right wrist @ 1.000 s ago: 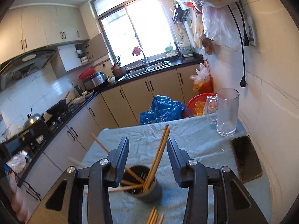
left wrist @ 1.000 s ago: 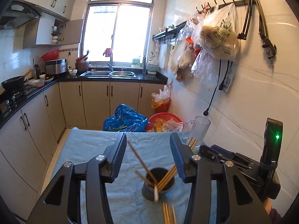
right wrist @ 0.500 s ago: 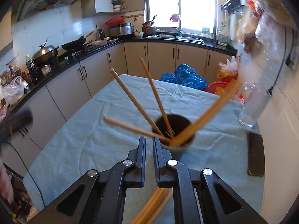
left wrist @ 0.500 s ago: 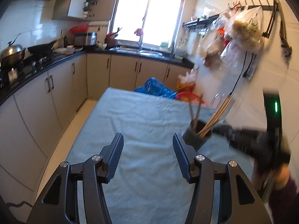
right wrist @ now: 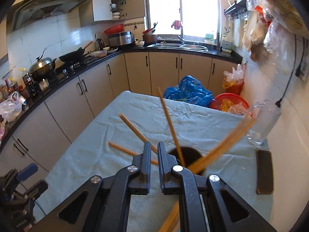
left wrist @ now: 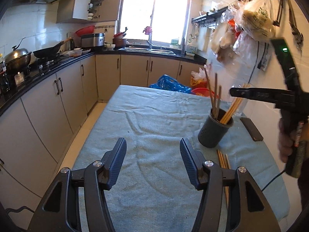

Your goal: Organize utensils

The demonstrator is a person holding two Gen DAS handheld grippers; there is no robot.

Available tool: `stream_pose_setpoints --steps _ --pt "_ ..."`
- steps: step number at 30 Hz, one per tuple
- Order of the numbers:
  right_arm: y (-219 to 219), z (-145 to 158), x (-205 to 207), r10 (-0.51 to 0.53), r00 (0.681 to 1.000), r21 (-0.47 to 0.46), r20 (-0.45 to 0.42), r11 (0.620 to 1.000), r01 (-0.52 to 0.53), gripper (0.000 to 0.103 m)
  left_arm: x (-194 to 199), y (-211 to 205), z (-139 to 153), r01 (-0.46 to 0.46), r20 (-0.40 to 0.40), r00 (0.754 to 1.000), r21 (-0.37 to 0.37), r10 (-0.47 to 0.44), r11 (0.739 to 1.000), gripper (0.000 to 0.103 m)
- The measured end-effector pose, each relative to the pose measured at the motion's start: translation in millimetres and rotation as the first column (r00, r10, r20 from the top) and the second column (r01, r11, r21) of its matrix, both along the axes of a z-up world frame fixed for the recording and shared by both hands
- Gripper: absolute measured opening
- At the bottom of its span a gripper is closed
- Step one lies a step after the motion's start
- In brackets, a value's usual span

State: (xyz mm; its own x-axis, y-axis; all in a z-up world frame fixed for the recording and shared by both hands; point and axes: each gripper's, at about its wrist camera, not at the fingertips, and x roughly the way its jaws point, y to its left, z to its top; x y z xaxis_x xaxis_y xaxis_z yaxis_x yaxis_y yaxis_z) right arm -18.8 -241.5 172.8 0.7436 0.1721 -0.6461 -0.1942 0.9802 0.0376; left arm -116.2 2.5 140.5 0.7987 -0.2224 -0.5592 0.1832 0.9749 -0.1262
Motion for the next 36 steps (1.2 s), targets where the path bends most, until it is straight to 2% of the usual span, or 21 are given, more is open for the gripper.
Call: stream_pose_setpoints --steps 3,5,8,9,12,15,17,21,24,27,29,32,34,36 --pt "-24.2 -4.4 -26.1 -0.022 0.999 -0.033 -0.030 0.999 0.021 0.033 -1.6 -10.3 -8.9 0.035 -0.026 0.999 0.005 -0.035 0.999 0.057" --pt "-42.0 -10.4 -40.2 -0.045 0.997 -0.072 -0.056 0.997 0.041 0.037 -4.3 -15.6 -15.0 0.055 -0.044 0.998 0.007 -0.055 0.998 0.057" --pt "-77.8 -23.2 -65.1 -0.105 0.988 -0.185 -0.110 0.979 0.083 0.043 -9.0 -28.4 -26.8 0.089 -0.083 0.993 0.019 -0.087 0.996 0.057" --pt "-94.6 -28.3 -74.6 -0.140 0.982 -0.257 -0.130 0.961 0.103 0.045 -9.8 -31.7 -29.6 0.097 -0.093 0.991 0.021 -0.095 0.995 0.057" --pt "-136.5 -33.6 -92.4 -0.223 0.960 -0.367 -0.171 0.919 0.148 0.055 -13.3 -45.5 -39.8 0.130 -0.124 0.984 0.029 -0.126 0.991 0.057" --pt "-178.5 -38.2 -110.7 -0.359 0.922 -0.459 -0.147 0.850 0.257 0.061 -14.4 -69.0 -52.5 0.178 -0.159 0.972 0.035 -0.170 0.983 0.057" --pt "-192.5 -45.4 -119.9 -0.368 0.913 -0.398 -0.175 0.875 0.277 0.061 -12.8 -85.0 -62.3 0.218 -0.188 0.960 0.035 -0.208 0.975 0.057" --pt "-187.2 -78.1 -137.1 -0.255 0.933 -0.129 -0.255 0.965 0.229 0.061 -9.4 -115.3 -85.7 0.311 -0.265 0.918 0.022 -0.294 0.950 0.056" --pt "-163.9 -103.3 -145.9 -0.173 0.947 -0.025 -0.270 0.985 0.172 0.061 -5.3 -137.2 -101.4 0.375 -0.319 0.877 -0.011 -0.359 0.927 0.046" --pt "-141.5 -118.1 -151.5 -0.125 0.956 0.021 -0.265 0.991 0.135 0.061 1.2 -154.1 -114.9 0.401 -0.369 0.848 -0.028 -0.382 0.916 0.028" --pt "-132.3 -122.8 -150.8 -0.105 0.962 0.031 -0.253 0.993 0.117 0.061 7.0 -163.7 -122.4 0.405 -0.393 0.836 -0.027 -0.382 0.914 0.022" --pt "-125.6 -127.2 -150.1 -0.090 0.964 0.058 -0.249 0.992 0.108 0.061 12.0 -172.0 -124.1 0.398 -0.388 0.843 -0.014 -0.372 0.917 0.016" --pt "-125.0 -129.3 -150.4 -0.088 0.964 0.064 -0.249 0.992 0.107 0.062 15.7 -176.6 -123.7 0.399 -0.391 0.842 -0.013 -0.372 0.917 0.006" --pt "-125.1 -131.4 -147.9 -0.084 0.964 0.070 -0.253 0.992 0.105 0.062 18.5 -179.1 -123.9 0.394 -0.393 0.845 0.001 -0.362 0.919 0.006"
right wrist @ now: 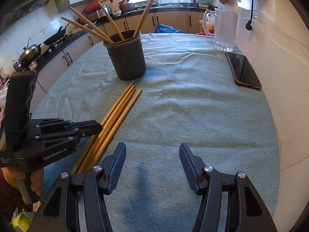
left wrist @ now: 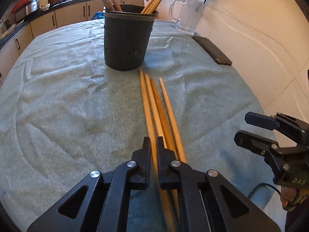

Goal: Organize utensils
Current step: 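Lower the left tool and grasp a loose wooden chopstick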

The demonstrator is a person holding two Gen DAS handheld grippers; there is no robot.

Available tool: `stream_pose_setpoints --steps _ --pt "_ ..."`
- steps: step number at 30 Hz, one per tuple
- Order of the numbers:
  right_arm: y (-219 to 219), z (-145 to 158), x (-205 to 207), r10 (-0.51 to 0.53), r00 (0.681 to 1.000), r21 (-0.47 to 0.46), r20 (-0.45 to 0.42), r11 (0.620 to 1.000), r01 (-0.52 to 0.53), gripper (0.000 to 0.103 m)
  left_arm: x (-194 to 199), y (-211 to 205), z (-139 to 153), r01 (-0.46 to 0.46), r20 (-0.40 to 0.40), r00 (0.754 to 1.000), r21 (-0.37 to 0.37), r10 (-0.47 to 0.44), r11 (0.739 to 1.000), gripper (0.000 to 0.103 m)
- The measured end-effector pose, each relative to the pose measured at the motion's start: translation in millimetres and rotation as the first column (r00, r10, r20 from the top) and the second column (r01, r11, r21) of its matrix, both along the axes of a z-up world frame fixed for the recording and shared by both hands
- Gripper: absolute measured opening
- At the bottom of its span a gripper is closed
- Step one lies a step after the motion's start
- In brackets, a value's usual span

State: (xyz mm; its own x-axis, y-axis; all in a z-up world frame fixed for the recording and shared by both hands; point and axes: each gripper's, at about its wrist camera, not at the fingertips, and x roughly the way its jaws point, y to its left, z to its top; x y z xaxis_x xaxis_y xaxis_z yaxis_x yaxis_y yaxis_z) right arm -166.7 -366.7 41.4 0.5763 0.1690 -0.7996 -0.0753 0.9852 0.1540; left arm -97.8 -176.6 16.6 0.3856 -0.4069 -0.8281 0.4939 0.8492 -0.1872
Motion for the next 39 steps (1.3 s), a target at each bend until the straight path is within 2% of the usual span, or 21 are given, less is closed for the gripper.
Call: stream_pose_setpoints --steps 7,11,13,17,24,26,30,32,39 --pt "29.1 -14.3 27.0 0.018 0.999 0.046 -0.042 0.999 -0.017 0.061 5.6 6.9 0.6 -0.057 -0.001 0.998 0.024 0.057 0.998 0.005" --pt "48.2 -21.4 40.2 0.039 0.997 0.039 -0.061 0.999 -0.037 0.050 2.3 29.2 0.6 -0.109 -0.014 0.994 0.033 0.109 0.993 0.005" --pt "55.1 -24.0 46.9 0.041 0.997 0.025 -0.065 0.999 -0.039 0.041 0.8 39.4 0.2 -0.123 -0.027 0.992 0.029 0.124 0.992 0.005" --pt "60.0 -29.9 58.1 0.016 0.996 0.005 -0.083 1.000 -0.016 0.036 -1.8 54.6 -1.1 -0.140 -0.061 0.988 0.000 0.140 0.990 0.005" --pt "61.1 -30.9 77.3 -0.044 0.992 -0.060 -0.115 0.997 0.037 0.021 -3.0 51.1 -3.8 -0.152 -0.060 0.987 0.001 0.152 0.988 0.007" --pt "61.7 -30.1 81.4 -0.051 0.991 -0.059 -0.122 0.997 0.044 0.021 -3.6 51.2 -3.4 -0.155 -0.059 0.986 0.003 0.155 0.988 0.007" --pt "51.3 -21.3 81.7 -0.092 0.991 0.046 -0.096 0.994 0.097 0.021 -2.6 53.5 -3.3 -0.156 -0.068 0.986 -0.010 0.155 0.988 0.007" --pt "51.2 -18.1 80.7 -0.087 0.993 0.063 -0.081 0.994 0.092 0.021 -2.3 53.6 -3.5 -0.156 -0.070 0.986 -0.013 0.154 0.988 0.007" --pt "65.0 -26.9 87.4 -0.071 0.991 0.002 -0.117 0.997 0.072 0.021 -2.4 52.4 -3.4 -0.163 -0.062 0.985 -0.009 0.162 0.987 0.008"
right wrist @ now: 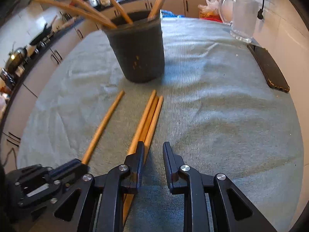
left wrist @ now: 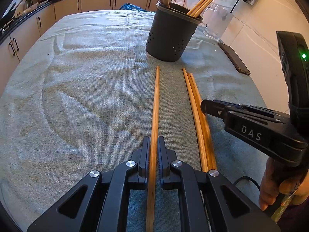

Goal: Organize utensils
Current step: 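Lower the left tool and grasp a loose wooden chopstick, then lower the right tool and grasp a loose wooden chopstick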

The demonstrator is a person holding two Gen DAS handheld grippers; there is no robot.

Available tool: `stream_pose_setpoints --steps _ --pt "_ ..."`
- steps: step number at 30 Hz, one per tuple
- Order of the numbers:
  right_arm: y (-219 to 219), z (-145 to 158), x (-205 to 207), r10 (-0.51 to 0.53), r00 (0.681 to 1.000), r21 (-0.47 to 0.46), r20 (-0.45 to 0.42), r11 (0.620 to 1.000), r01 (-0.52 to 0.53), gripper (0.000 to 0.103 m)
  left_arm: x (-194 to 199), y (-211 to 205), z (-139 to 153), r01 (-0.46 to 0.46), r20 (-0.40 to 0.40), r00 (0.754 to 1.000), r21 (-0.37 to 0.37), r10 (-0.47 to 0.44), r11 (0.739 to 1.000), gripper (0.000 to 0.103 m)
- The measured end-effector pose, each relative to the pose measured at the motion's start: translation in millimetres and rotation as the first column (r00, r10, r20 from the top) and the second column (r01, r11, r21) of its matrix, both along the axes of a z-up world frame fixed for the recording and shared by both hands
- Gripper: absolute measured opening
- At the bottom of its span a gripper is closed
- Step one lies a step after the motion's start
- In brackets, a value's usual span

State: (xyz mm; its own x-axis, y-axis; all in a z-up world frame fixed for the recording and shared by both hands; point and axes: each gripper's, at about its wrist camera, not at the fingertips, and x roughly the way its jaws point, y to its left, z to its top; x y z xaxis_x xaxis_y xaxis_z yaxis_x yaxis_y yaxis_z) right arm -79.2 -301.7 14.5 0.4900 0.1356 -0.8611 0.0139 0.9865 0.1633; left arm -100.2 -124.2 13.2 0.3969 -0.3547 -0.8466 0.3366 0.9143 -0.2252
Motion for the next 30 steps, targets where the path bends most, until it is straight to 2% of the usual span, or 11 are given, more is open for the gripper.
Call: stream_pose_setpoints --steps 6,11,17,19,21,24,26,30 --pt "2.2 0.1 4.3 -0.020 1.000 -0.021 -0.015 1.000 0.020 0.021 1.0 3.5 0.0 -0.044 -0.050 0.998 -0.036 0.042 0.998 0.008" --pt "12.8 -3.4 -5.1 0.034 0.999 -0.051 -0.025 0.998 -0.035 0.021 -3.9 12.0 -0.8 -0.079 -0.106 0.992 -0.085 0.070 0.993 0.008" --pt "-24.3 -3.6 -22.1 -0.037 0.999 0.058 -0.019 0.998 0.038 0.022 -3.4 21.0 -3.4 -0.098 -0.148 0.986 -0.149 0.076 0.984 0.008" --pt "-32.4 -3.7 -24.8 -0.052 0.998 0.008 -0.028 0.999 0.052 0.019 -4.7 22.2 -3.7 -0.098 -0.157 0.985 -0.156 0.073 0.983 0.008" --pt "-38.2 -2.0 -28.0 -0.058 0.997 -0.082 -0.051 0.995 0.053 0.018 -6.2 21.4 -2.7 -0.080 -0.163 0.985 -0.143 0.056 0.987 0.008" --pt "-46.5 -0.7 -31.6 -0.064 0.995 -0.122 -0.078 0.991 0.054 0.019 -6.1 17.3 0.2 -0.027 -0.193 0.981 -0.096 0.008 0.995 0.008" --pt "-52.9 -0.3 -30.8 -0.073 0.993 -0.120 -0.092 0.991 0.062 0.022 -3.6 11.3 2.4 0.022 -0.205 0.978 -0.055 -0.033 0.998 0.008" --pt "-62.4 1.2 -23.8 -0.088 0.990 -0.092 -0.109 0.993 0.078 0.023 9.8 0.3 4.3 0.042 -0.220 0.975 0.004 -0.040 0.999 0.008"
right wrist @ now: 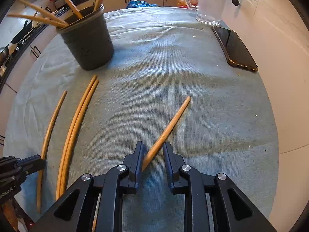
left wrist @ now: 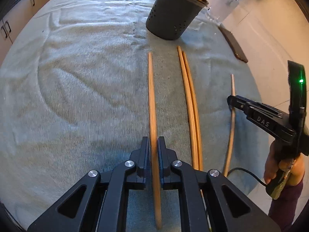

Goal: Organize utensils
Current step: 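Lower the right tool and grasp a loose wooden chopstick, then lift both held chopsticks upright and carry them over the grey cup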

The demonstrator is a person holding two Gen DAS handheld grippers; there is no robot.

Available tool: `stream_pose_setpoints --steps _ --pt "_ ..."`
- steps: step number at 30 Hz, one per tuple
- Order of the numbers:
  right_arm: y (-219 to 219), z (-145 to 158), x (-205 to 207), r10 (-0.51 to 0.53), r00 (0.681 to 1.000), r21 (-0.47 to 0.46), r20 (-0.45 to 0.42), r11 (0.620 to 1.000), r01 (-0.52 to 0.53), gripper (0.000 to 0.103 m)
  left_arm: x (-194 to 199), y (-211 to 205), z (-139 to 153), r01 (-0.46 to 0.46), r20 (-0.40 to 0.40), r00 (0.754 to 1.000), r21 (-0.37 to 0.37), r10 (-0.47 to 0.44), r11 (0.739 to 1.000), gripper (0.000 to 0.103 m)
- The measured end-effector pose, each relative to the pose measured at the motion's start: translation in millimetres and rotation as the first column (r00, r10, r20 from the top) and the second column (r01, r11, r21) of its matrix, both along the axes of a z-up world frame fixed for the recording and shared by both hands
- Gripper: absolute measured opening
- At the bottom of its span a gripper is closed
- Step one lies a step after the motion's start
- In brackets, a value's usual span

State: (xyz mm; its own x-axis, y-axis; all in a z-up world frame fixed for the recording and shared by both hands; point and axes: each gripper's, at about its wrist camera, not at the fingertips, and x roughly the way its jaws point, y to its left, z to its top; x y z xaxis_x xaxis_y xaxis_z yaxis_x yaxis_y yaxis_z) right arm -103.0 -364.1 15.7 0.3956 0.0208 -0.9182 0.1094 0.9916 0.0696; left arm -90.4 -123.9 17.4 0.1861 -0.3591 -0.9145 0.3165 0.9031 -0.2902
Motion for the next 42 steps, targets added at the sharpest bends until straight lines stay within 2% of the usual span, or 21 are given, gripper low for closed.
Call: stream_pose_setpoints --steps 3,8,15,16,17,19,22,24,29,34,40,42 --pt "-0.2 -1.1 11.4 -0.011 1.000 0.006 -0.008 1.000 0.011 0.024 16.6 -8.9 0.5 0.001 0.010 1.000 0.028 -0.001 1.000 0.008" --pt "-1.8 -1.0 29.9 -0.018 1.000 0.007 -0.022 1.000 0.019 0.025 44.7 -18.4 -1.1 -0.021 -0.004 1.000 0.020 0.021 1.000 0.008" --pt "3.8 -2.2 50.5 -0.021 1.000 -0.034 -0.006 0.999 0.020 0.025 50.9 -26.2 -1.0 -0.016 0.045 0.999 0.013 0.016 1.000 0.008" --pt "5.7 -2.4 51.1 -0.024 1.000 -0.037 0.007 0.999 0.024 0.023 50.0 -26.2 -1.0 -0.016 0.059 0.998 0.007 0.016 1.000 0.008" --pt "7.2 -2.6 51.1 -0.020 1.000 -0.040 0.018 0.999 0.020 0.013 50.2 -27.0 -1.4 -0.016 0.070 0.997 0.006 0.015 1.000 0.008" --pt "11.1 -2.3 47.3 -0.010 0.999 -0.045 0.052 0.999 0.012 0.010 46.6 -26.8 -1.4 -0.017 0.111 0.994 0.006 0.016 1.000 0.006" --pt "6.0 1.5 37.9 -0.022 0.995 0.031 0.101 0.999 0.019 0.007 41.0 -22.4 1.4 -0.034 0.142 0.989 0.003 0.033 0.999 0.006" --pt "4.2 10.2 30.2 -0.028 0.989 0.049 0.142 0.999 0.022 0.007 34.6 -11.1 10.6 -0.038 0.167 0.985 -0.010 0.039 0.999 0.006" --pt "-0.4 50.0 4.6 -0.020 0.959 0.082 0.283 0.997 -0.003 0.007 13.0 1.9 51.4 -0.040 0.290 0.955 -0.054 0.054 0.998 0.006" --pt "6.6 86.5 -24.5 -0.016 0.920 0.074 0.391 0.997 -0.014 0.007 -18.1 13.8 89.3 -0.030 0.408 0.911 -0.095 0.066 0.995 0.006" --pt "11.5 113.7 -52.1 -0.005 0.880 0.077 0.476 0.996 -0.035 0.007 -50.5 20.5 117.6 -0.011 0.530 0.847 -0.076 0.050 0.997 0.006" --pt "13.3 120.9 -61.5 -0.007 0.866 0.080 0.500 0.996 -0.038 0.007 -59.9 22.2 120.9 -0.005 0.550 0.834 -0.069 0.042 0.998 0.006"
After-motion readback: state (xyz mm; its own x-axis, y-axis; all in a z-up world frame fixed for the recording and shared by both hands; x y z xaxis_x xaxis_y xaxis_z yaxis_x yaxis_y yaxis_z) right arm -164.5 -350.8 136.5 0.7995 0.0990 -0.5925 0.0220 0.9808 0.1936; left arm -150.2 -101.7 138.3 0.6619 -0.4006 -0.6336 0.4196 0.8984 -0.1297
